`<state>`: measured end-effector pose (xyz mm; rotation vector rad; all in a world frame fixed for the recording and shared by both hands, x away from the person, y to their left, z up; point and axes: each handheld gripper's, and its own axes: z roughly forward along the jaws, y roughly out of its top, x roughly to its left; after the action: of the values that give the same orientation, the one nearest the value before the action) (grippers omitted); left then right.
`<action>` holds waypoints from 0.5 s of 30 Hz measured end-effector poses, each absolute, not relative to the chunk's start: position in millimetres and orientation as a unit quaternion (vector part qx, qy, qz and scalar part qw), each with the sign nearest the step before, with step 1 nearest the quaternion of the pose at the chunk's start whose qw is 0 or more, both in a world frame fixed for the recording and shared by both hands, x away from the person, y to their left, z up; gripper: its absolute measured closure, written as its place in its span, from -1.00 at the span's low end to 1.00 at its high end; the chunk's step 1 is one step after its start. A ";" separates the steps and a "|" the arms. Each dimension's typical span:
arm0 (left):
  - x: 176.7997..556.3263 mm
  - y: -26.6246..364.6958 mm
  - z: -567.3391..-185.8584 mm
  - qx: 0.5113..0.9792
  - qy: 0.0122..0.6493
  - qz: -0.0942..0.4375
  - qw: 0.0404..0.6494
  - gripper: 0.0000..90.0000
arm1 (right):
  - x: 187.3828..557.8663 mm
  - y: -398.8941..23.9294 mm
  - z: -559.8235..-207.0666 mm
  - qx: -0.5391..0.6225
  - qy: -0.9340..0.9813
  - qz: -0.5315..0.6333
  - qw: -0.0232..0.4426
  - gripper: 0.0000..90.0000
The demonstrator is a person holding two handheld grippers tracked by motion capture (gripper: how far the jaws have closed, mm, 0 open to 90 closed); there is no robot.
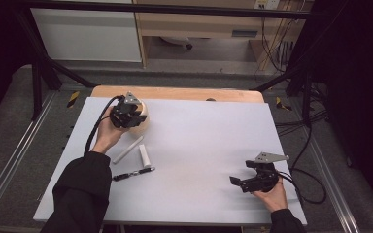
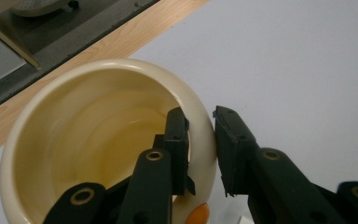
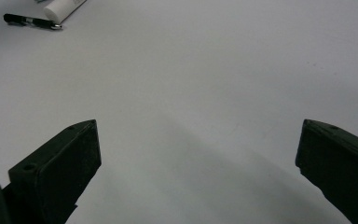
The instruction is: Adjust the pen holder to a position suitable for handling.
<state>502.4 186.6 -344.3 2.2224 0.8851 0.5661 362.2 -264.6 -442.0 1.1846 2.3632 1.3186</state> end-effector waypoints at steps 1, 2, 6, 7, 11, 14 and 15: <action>501.2 185.3 -343.7 0.852 0.339 0.216 0.336 0.66 | 362.2 -264.6 -442.0 0.399 0.796 0.444 0.094 -0.98; 500.0 184.1 -343.1 0.853 0.336 0.215 0.336 0.66 | 362.3 -264.8 -442.0 0.399 0.797 0.444 0.094 -0.98; 494.9 177.4 -340.6 0.854 0.329 0.214 0.341 0.66 | 362.4 -264.6 -442.2 0.398 0.797 0.444 0.095 -0.98; 493.6 175.6 -340.0 0.855 0.327 0.213 0.342 0.66 | 362.3 -264.6 -442.2 0.398 0.797 0.444 0.094 -0.98; 488.7 167.6 -338.7 0.854 0.324 0.209 0.350 0.67 | 362.4 -264.6 -442.3 0.398 0.797 0.444 0.095 -0.98; 485.6 162.0 -338.3 0.855 0.322 0.204 0.351 0.67 | 362.3 -264.6 -442.2 0.398 0.797 0.444 0.094 -0.98; 484.8 160.3 -338.2 0.856 0.321 0.203 0.350 0.67 | 362.3 -264.6 -442.2 0.398 0.797 0.443 0.095 -0.98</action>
<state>484.8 160.3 -338.2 2.2173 0.8304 0.5268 362.3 -264.6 -442.2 1.1813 2.3644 1.3150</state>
